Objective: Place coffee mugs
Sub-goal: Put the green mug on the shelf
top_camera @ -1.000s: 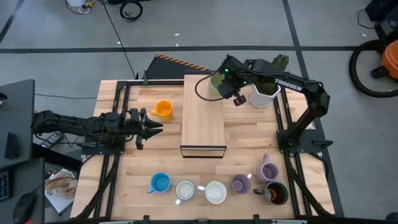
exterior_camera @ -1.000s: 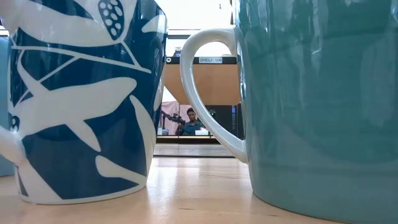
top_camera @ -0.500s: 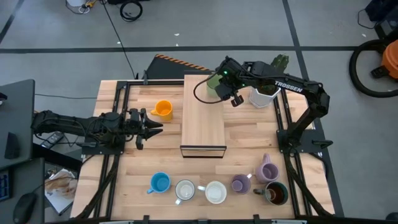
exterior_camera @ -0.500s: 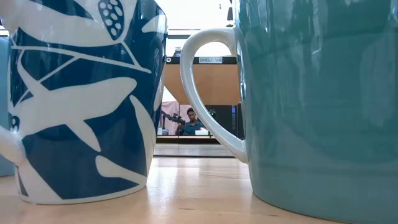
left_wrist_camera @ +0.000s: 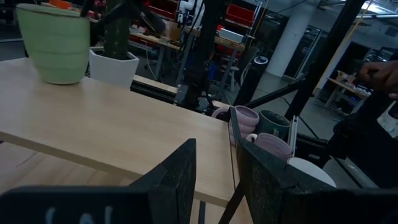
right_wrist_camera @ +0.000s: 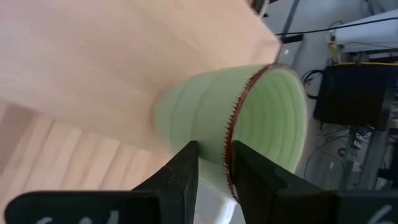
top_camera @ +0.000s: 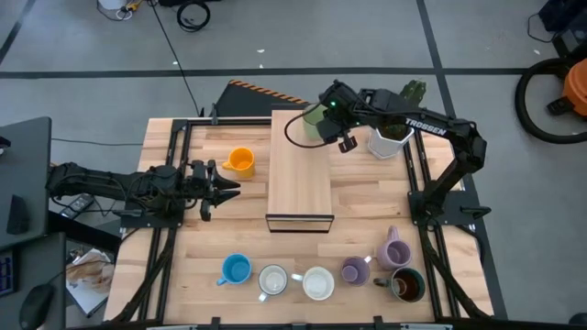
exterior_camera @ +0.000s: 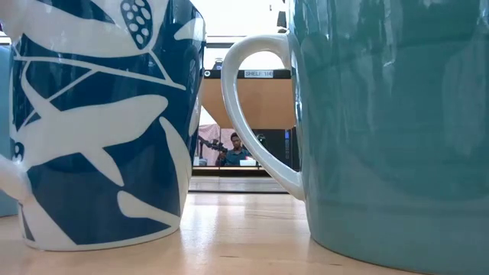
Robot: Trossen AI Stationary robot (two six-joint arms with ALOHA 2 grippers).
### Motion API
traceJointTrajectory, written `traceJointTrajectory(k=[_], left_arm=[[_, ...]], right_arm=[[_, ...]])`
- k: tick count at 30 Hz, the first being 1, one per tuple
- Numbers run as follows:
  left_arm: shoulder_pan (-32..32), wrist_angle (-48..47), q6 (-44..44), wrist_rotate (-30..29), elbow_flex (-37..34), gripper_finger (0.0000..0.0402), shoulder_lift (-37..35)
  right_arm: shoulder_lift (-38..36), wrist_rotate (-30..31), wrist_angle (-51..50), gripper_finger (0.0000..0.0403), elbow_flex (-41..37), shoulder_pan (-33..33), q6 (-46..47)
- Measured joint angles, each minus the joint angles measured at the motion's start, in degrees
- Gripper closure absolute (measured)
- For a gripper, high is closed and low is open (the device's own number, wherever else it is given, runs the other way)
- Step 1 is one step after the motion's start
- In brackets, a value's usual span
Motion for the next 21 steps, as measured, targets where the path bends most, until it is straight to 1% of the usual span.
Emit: traceJointTrajectory(k=[3,12,18,21], left_arm=[[0.0,0.0,0.0,0.0,0.0,0.028,0.0],[0.0,0.0,0.0,0.0,0.0,0.028,0.0],[0.0,0.1,0.0,0.0,0.0,0.028,0.0],[0.0,0.1,0.0,0.0,0.0,0.028,0.0]], right_arm=[[0.0,-1.1,0.7,0.0302,-0.4,-0.4,0.1],[0.1,-1.0,1.2,0.0302,-2.1,-0.4,0.1],[0.1,1.8,4.1,0.0302,-2.2,-0.7,0.0],[0.1,2.0,4.2,0.0302,-2.2,-1.2,0.0]])
